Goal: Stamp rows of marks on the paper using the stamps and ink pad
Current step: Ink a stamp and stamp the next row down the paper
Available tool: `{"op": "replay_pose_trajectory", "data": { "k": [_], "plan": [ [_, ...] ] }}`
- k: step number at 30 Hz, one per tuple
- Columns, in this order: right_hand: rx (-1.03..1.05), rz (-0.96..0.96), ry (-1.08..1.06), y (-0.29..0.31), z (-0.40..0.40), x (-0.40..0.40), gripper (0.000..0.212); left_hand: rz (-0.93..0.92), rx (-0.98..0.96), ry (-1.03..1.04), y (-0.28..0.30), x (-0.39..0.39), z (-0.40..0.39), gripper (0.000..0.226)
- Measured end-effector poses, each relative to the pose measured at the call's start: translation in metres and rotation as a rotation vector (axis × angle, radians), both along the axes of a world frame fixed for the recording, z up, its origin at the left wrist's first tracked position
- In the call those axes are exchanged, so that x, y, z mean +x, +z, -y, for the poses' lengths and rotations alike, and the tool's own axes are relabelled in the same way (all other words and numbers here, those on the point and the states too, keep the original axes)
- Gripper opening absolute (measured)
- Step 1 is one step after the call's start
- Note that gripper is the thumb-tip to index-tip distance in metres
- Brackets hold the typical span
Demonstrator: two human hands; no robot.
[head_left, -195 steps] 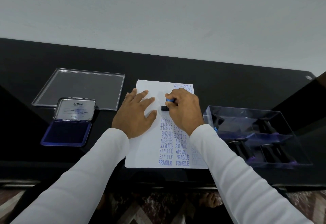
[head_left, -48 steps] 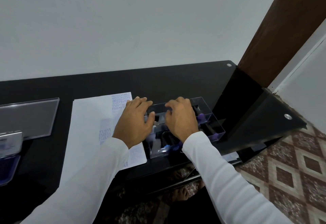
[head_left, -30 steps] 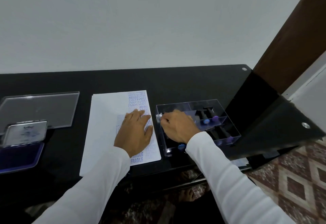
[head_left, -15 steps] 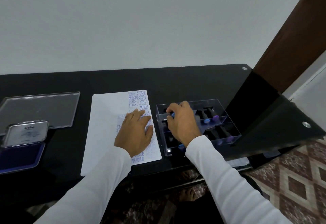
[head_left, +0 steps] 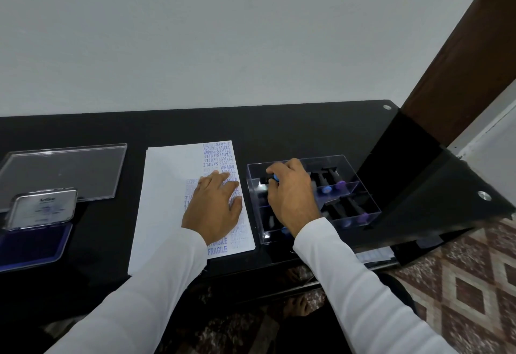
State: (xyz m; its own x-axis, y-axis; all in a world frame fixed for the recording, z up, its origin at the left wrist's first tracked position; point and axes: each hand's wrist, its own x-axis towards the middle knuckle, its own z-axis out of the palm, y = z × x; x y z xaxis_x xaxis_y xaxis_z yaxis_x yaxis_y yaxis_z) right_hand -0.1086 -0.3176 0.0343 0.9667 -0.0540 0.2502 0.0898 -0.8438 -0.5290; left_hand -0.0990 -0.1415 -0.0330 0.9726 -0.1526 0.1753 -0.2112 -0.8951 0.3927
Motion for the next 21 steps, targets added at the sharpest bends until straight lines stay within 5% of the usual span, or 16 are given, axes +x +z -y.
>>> {"op": "replay_pose_trajectory", "data": {
  "k": [10, 21],
  "plan": [
    [-0.001, 0.155, 0.039, 0.017, -0.028, -0.005, 0.022, -0.013, -0.069, 0.049, 0.025, -0.01, -0.018, 0.056],
    [0.073, 0.113, 0.241, 0.01, -0.125, -0.012, 0.025, 0.019, -0.093, 0.184, 0.037, -0.054, -0.107, 0.055]
  ]
}}
